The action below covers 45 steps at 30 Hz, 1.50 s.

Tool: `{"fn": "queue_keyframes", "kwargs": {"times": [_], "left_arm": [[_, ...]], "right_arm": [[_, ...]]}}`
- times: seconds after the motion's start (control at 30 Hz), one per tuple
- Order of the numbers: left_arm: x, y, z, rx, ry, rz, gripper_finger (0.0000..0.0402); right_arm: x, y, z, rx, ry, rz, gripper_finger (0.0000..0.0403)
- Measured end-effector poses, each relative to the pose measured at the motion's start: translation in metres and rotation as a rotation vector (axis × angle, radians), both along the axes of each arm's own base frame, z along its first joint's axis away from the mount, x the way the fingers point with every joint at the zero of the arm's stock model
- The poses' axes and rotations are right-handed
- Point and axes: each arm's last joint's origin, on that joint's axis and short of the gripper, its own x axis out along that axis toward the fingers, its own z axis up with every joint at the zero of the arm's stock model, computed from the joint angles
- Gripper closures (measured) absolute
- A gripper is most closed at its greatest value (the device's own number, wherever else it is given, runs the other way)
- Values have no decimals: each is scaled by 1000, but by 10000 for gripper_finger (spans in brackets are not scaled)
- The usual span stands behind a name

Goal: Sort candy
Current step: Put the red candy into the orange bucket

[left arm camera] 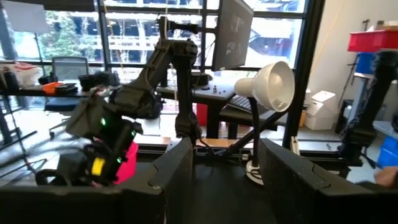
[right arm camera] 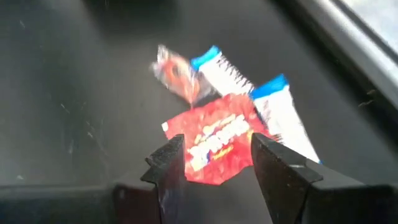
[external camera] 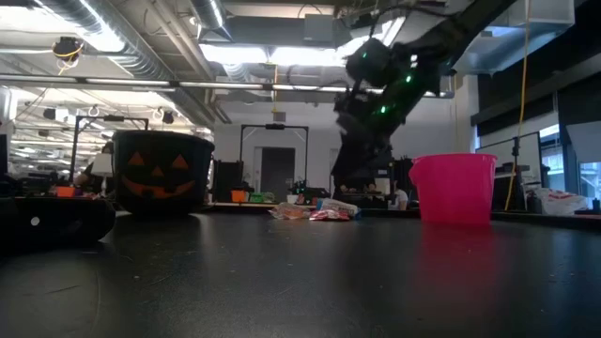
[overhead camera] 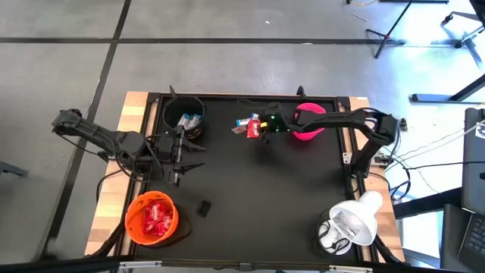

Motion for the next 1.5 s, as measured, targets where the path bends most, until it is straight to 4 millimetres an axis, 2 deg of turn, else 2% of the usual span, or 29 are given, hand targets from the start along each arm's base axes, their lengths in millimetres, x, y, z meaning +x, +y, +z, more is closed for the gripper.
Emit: {"fn": "queue_keyframes", "kwargs": {"times": [0.23, 0.53, 0.67, 0.77, 1.03, 1.17, 1.27, 1.5], "left_arm": [[6, -2, -5, 10, 29, 19, 229], [10, -3, -8, 15, 45, 30, 229], [10, -3, -8, 15, 46, 30, 229], [10, -3, -8, 14, 45, 30, 229], [10, -3, -8, 11, 45, 30, 229], [10, -3, -9, 11, 51, 30, 229], [10, -3, -11, 18, 69, 36, 229], [13, -1, -25, 71, 192, 133, 229]], "right_arm": [[15, -5, -35, 17, 27, 4, 221], [18, -8, -67, 49, 116, -59, 221], [19, -8, -74, 50, 132, -64, 224], [19, -8, -74, 55, 143, -63, 247], [21, -6, -66, 126, 146, -9, 389], [26, 0, -56, 163, 175, 22, 383], [33, 13, -42, 161, 185, 70, 396], [52, 65, 1, 110, 168, 237, 401]]}}
